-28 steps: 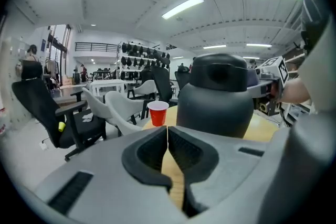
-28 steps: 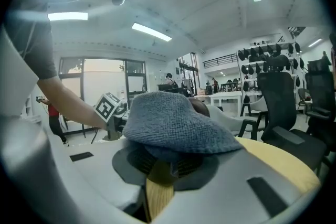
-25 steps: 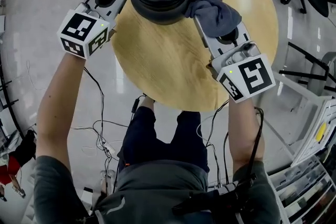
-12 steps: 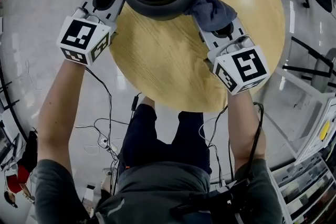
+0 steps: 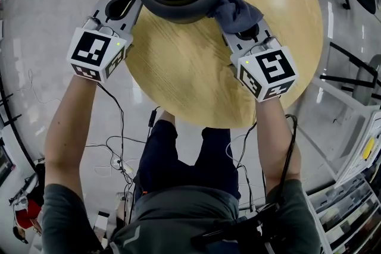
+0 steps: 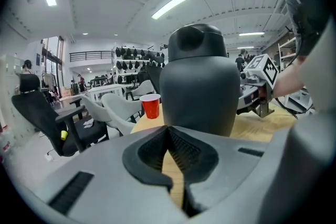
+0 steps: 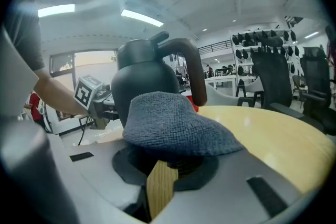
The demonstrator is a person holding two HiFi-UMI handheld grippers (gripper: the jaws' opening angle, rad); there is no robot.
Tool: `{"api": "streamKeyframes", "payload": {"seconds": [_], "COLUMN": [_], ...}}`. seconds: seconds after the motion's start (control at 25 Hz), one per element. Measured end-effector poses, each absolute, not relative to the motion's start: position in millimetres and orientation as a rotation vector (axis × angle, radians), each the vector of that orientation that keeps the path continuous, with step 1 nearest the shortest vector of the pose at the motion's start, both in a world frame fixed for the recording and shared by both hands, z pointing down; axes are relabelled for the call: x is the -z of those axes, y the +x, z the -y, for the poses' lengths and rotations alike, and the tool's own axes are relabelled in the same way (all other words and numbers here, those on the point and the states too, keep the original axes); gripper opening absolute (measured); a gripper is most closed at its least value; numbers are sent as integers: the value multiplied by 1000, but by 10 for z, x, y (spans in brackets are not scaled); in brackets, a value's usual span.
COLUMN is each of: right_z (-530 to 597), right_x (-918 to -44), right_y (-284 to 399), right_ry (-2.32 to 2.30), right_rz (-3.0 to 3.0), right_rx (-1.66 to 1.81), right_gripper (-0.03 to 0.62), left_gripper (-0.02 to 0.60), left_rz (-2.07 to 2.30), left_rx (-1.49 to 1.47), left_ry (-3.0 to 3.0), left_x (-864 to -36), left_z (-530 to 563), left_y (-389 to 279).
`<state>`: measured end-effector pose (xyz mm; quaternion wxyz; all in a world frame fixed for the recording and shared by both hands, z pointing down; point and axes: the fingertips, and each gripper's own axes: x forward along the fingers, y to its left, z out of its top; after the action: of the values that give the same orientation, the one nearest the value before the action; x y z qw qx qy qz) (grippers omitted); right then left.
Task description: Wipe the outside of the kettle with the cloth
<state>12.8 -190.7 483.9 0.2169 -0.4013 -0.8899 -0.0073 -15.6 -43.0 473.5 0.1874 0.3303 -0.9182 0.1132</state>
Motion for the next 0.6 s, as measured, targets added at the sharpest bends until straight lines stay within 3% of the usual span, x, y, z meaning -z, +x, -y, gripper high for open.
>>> {"api": "streamKeyframes", "payload": {"seconds": [0.36,0.6], "right_z": [1917,1881], "right_x": [-5030,-4139], "right_y": [176,369], "right_ry": [-1088,-1130], "right_rz": [2393,2542], "right_rx": [144,-51], "right_gripper": [80,81], "left_gripper": [6,8], "left_rz": [2542,2526], "left_rx": [-359,-276], "left_ry": [969,913], "left_x": [-4887,-4904], "left_z": [470,405], "left_y": [-70,121]}}
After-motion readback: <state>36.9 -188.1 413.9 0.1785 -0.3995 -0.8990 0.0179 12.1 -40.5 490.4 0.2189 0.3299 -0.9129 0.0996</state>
